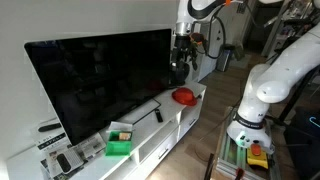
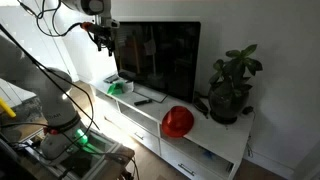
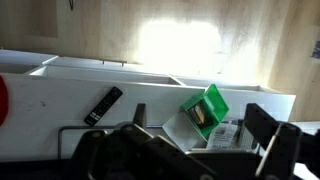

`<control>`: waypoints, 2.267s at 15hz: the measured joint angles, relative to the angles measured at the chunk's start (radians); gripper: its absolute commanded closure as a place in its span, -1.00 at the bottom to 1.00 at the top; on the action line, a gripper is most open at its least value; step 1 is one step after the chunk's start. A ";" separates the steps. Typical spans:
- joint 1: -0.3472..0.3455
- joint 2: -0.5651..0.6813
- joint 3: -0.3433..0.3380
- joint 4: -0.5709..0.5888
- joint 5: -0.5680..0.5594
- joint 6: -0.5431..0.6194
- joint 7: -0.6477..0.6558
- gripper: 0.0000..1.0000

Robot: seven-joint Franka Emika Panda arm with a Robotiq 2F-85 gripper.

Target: Pick up the red hat and put it in the top rightmost compartment on the tv stand

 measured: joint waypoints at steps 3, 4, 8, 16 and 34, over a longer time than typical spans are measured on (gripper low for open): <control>0.000 0.000 0.000 0.000 0.000 0.000 0.000 -1.00; 0.000 0.000 0.000 0.000 0.000 0.000 0.000 -1.00; 0.000 0.000 0.000 0.000 0.000 0.000 0.000 -1.00; -0.121 0.109 -0.002 -0.001 -0.066 0.129 0.084 -1.00; -0.282 0.757 -0.126 0.075 -0.532 0.654 0.382 -1.00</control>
